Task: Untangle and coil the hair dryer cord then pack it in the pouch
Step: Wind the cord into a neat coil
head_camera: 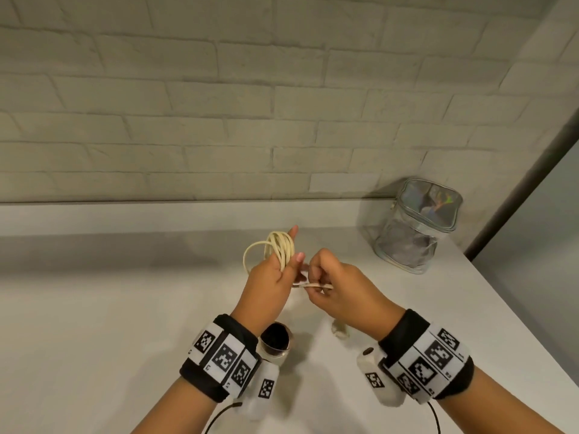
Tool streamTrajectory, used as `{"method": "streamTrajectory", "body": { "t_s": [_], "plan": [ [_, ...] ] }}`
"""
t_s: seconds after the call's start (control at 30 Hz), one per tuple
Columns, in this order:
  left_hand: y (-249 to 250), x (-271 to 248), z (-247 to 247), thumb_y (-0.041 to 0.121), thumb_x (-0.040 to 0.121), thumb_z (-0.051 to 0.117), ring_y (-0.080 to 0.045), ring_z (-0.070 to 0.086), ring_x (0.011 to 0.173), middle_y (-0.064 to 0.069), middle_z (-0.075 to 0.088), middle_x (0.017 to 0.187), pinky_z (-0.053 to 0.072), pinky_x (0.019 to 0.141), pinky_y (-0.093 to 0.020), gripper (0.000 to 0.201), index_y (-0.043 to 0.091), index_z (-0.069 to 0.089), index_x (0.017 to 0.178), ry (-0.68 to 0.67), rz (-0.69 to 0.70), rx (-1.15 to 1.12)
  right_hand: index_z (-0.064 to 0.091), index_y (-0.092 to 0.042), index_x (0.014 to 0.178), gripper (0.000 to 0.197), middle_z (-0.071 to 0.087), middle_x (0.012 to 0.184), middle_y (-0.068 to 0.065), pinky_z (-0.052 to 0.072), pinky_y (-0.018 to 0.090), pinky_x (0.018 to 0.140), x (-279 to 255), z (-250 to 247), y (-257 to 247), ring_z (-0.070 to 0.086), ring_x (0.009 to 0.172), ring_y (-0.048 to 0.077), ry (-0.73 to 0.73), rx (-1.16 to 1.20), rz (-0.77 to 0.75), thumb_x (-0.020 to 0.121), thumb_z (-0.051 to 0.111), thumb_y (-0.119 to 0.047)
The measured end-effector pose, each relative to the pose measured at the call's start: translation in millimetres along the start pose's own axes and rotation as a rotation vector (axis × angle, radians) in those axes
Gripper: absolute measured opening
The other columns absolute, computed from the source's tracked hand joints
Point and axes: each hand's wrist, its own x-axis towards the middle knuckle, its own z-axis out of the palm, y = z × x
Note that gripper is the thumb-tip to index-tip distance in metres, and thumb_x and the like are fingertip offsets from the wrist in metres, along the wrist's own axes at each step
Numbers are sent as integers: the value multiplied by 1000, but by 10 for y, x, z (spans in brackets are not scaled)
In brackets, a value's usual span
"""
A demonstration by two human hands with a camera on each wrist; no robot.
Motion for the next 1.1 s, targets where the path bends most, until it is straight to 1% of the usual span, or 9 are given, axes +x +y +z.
{"method": "streamTrajectory", "body": {
  "t_s": [0.1, 0.2, 0.33, 0.5, 0.6, 0.67, 0.73, 0.83, 1.1],
  "plan": [
    [-12, 3, 16, 44, 93, 34, -10, 63, 60, 0, 67, 63, 52, 68, -32, 38, 39, 41, 131, -65, -48, 92, 35, -22, 94, 28, 60, 77, -13, 52, 35, 59, 71, -121, -54, 59, 66, 12, -94, -89, -118, 82, 57, -10],
    [32, 2, 36, 54, 87, 35, -10, 41, 35, 5, 46, 36, 38, 50, -30, 39, 24, 58, 85, -82, -112, -154, 33, -28, 105, 42, 50, 87, -11, 37, 15, 54, 168, -214, -67, 48, 59, -2, -58, -161, -167, 78, 59, -10],
    [65, 2, 33, 50, 73, 54, -1, 39, 40, 15, 54, 44, 33, 47, -12, 31, 33, 64, 97, -127, -109, -205, 39, -26, 119, 58, 34, 106, -12, 37, 9, 53, 292, -252, 21, 43, 76, -20, 46, -65, -77, 71, 64, -5],
    [9, 29, -89, 40, 72, 71, -7, 33, 37, 7, 46, 40, 29, 43, -16, 35, 19, 58, 48, -164, -143, -209, 40, -42, 128, 72, 42, 109, -8, 38, 13, 57, 428, -350, 142, 47, 70, -12, -195, -78, -21, 71, 70, -9],
    [33, 27, -131, 38, 69, 73, -8, 29, 33, 9, 38, 35, 24, 40, -19, 38, 23, 51, 42, -330, -153, -283, 38, -40, 133, 76, 34, 133, -9, 43, 11, 81, 486, -327, 102, 46, 104, -8, -417, 39, -86, 73, 72, -7],
    [114, 9, -148, 32, 69, 69, -2, 32, 31, 9, 40, 32, 27, 38, -14, 21, 23, 56, 54, -421, -162, -352, 46, -26, 131, 64, 29, 144, -11, 36, 8, 96, 510, -283, 71, 36, 126, -3, -490, 119, -102, 76, 70, -5],
    [116, 18, -168, 29, 68, 68, -1, 34, 27, 10, 40, 31, 31, 37, -11, 30, 5, 51, 65, -411, -172, -405, 59, -16, 116, 41, 47, 132, -11, 40, 13, 96, 520, -248, 75, 47, 119, 0, -433, 157, -51, 78, 68, -4],
    [45, 49, -189, 36, 64, 72, -8, 32, 27, 3, 41, 33, 34, 38, -17, 41, 1, 52, 60, -282, -153, -333, 65, -9, 92, 11, 68, 83, 0, 44, 18, 66, 515, -188, 133, 57, 70, -1, -310, 58, 32, 82, 62, -8],
    [-200, -50, -52, 33, 61, 80, -7, 65, 68, 8, 71, 70, 52, 63, -18, 27, 20, 68, 82, 78, -79, -322, 62, -17, 72, 18, 61, 48, -15, 40, 7, 48, 478, -113, 237, 54, 46, -8, -225, 256, 208, 85, 57, -6]
  ]
}}
